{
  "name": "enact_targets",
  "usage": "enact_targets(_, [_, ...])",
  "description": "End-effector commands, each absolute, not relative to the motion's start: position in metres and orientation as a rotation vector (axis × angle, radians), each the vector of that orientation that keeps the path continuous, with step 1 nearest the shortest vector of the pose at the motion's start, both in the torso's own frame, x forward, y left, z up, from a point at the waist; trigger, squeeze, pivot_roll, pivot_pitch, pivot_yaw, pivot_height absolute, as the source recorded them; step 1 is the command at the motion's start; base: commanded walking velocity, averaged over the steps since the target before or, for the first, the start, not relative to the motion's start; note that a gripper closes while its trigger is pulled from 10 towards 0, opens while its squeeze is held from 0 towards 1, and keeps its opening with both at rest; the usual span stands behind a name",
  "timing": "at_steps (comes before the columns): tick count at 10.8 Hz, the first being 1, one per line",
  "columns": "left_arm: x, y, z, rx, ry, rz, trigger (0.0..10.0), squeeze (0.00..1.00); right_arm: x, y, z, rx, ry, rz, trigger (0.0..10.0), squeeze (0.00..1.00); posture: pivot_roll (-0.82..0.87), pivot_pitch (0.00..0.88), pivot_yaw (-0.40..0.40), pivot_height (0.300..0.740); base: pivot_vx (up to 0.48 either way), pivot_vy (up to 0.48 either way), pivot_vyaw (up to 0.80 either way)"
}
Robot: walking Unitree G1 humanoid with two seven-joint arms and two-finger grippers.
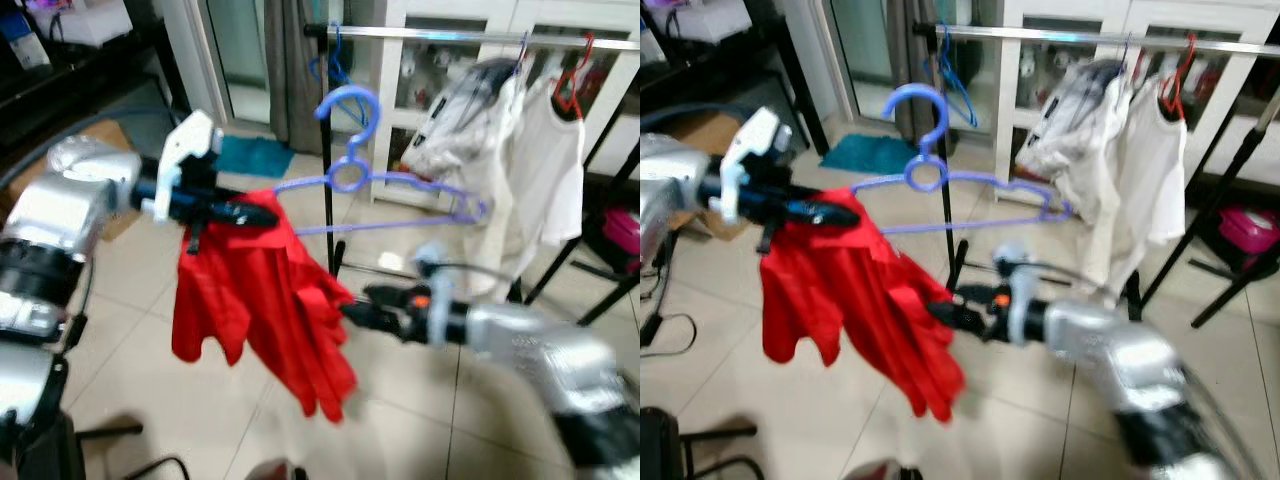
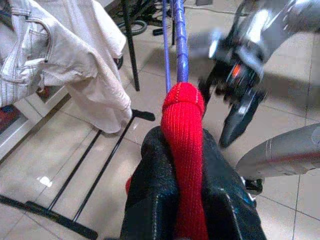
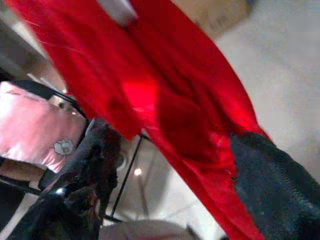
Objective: Hang hanger
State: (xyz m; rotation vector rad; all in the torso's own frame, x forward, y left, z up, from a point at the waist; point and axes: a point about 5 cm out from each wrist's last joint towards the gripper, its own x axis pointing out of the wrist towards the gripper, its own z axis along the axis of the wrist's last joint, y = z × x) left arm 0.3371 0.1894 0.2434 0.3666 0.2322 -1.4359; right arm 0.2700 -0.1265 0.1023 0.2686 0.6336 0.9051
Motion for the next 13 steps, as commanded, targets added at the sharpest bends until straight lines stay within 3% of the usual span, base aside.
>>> enact_targets(1, [0.338,0.191,0.256,0.393,0.192,-1.419,0.0,0.0,0.274,-0.129,0.099,0.255,0.658,0.862,10.0,1.0,-0.04,0.05,0.123,0.74,0.0,0.0,0.0])
enact_targets(3, [0.338,0.189,0.256,0.392,0.194,-1.437,0.0,0.0,0.289,-0.133,0.089,0.331,0.71,0.699,10.0,1.0,-0.05,0.058,0.117,0.74,0.0,0.0,0.0])
enact_targets(4, [0.337,0.186,0.257,0.389,0.189,-1.446,0.0,0.0,0.291,-0.131,0.086,0.377,0.735,0.688,10.0,0.0,-0.05,0.063,0.113,0.74,0.0,0.0,0.0])
enact_targets(8, [0.34,0.177,0.262,0.377,0.146,-1.448,0.0,0.0,0.284,-0.107,0.065,0.435,0.862,0.736,10.0,0.0,-0.04,0.076,0.103,0.74,0.0,0.0,0.0])
enact_targets(9, [0.341,0.175,0.265,0.376,0.134,-1.445,0.0,0.0,0.284,-0.102,0.061,0.442,0.881,0.738,9.3,0.0,-0.04,0.077,0.102,0.74,0.0,0.0,0.0])
enact_targets(10, [0.342,0.175,0.267,0.378,0.128,-1.44,0.0,0.0,0.284,-0.1,0.059,0.446,0.889,0.74,3.5,0.0,-0.04,0.077,0.102,0.74,0.0,0.0,0.0])
enact_targets(11, [0.343,0.175,0.269,0.378,0.119,-1.431,0.0,0.0,0.284,-0.1,0.056,0.461,0.899,0.739,0.0,0.0,-0.03,0.077,0.102,0.74,0.0,0.0,0.0])
enact_targets(13, [0.344,0.175,0.272,0.378,0.113,-1.427,0.0,0.0,0.285,-0.1,0.051,0.492,0.9,0.712,0.0,0.0,-0.03,0.077,0.102,0.74,0.0,0.0,0.0])
